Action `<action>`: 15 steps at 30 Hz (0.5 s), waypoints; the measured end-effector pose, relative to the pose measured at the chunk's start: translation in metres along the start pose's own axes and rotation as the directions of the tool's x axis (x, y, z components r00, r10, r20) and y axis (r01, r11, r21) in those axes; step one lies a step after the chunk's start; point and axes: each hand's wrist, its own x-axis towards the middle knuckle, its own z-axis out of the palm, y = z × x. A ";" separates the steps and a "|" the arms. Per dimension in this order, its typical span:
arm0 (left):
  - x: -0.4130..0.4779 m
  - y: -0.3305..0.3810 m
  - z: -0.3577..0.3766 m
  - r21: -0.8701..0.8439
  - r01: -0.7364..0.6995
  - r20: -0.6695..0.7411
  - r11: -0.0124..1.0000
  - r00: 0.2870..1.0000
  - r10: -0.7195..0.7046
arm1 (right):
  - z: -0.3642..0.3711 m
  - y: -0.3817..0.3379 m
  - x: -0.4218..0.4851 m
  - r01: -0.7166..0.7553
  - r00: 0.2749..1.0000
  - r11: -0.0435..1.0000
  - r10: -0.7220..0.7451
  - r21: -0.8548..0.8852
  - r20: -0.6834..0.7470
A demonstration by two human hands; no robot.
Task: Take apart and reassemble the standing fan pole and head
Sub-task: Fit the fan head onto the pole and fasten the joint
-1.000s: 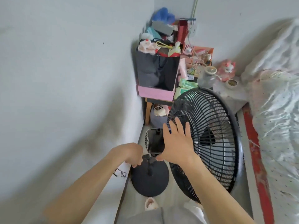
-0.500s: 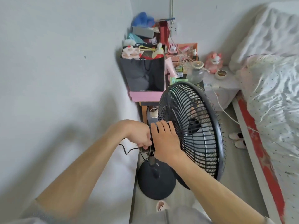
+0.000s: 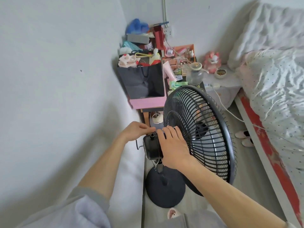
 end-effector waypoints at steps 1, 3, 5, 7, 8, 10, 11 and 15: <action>-0.002 -0.008 0.010 -0.067 0.022 -0.056 0.997 0.998 -0.026 | -0.001 0.000 0.000 -0.003 1.000 1.000 0.003 0.009 -0.006; -0.001 -0.024 0.026 -0.180 0.043 -0.164 0.983 0.984 -0.073 | -0.001 0.000 0.002 -0.011 1.000 1.000 0.011 0.017 -0.014; 0.002 -0.036 0.033 -0.261 0.084 -0.215 0.962 0.966 -0.142 | 0.001 -0.003 0.001 -0.016 0.999 0.999 0.017 0.039 -0.033; 0.002 -0.047 0.041 -0.382 0.138 -0.197 0.914 0.954 -0.226 | 0.005 -0.008 0.001 -0.011 0.999 0.998 0.014 0.062 -0.041; 0.002 -0.055 0.046 -0.456 0.160 -0.192 0.875 0.943 -0.273 | 0.006 -0.010 0.002 -0.010 0.999 0.997 0.013 0.075 -0.046; -0.002 -0.069 0.060 -0.594 0.176 -0.195 0.785 0.915 -0.353 | 0.008 -0.013 0.005 -0.012 0.998 0.996 0.017 0.090 -0.053; -0.005 -0.073 0.067 -0.634 0.165 -0.207 0.756 0.905 -0.371 | 0.008 -0.013 0.007 -0.016 0.999 0.996 0.021 0.093 -0.048; -0.010 -0.091 0.100 -0.670 0.142 -0.265 0.728 0.871 -0.413 | 0.011 -0.014 0.009 -0.030 0.999 0.995 0.034 0.096 -0.034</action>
